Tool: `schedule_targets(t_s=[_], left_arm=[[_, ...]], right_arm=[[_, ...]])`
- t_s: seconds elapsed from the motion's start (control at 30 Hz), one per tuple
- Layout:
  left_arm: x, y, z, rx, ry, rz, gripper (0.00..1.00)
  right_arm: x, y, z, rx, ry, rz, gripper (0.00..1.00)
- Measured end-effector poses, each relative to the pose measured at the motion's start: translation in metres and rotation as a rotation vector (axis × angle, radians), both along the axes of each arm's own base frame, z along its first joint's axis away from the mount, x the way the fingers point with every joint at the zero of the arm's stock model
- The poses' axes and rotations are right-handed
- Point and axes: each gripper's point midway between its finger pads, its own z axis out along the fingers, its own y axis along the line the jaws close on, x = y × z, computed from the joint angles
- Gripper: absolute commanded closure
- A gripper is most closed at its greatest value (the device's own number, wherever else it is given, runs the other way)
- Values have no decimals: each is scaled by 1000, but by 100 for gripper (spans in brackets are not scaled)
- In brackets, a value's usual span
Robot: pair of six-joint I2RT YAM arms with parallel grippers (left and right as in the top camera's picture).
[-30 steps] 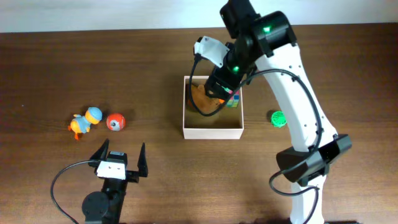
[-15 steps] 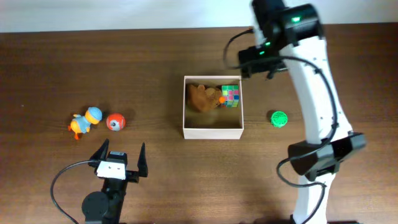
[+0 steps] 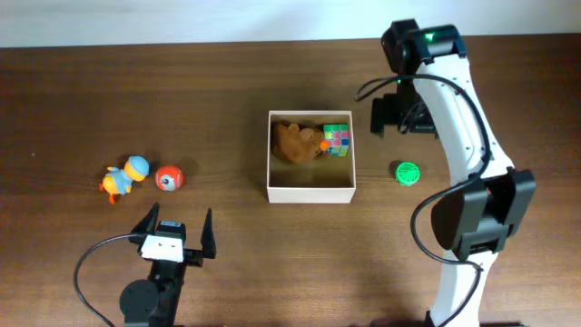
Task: Pack container
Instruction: 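Raise the right gripper and move it over the green spiky ball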
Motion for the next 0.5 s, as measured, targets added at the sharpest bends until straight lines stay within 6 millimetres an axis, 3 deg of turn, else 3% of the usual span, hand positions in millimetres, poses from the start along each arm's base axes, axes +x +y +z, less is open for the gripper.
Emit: schedule_targets(t_s=[0.5], left_arm=[[0, 0, 0, 0, 0, 0, 1]], right_arm=[[-9, -11, -60, 13, 78, 2, 1]])
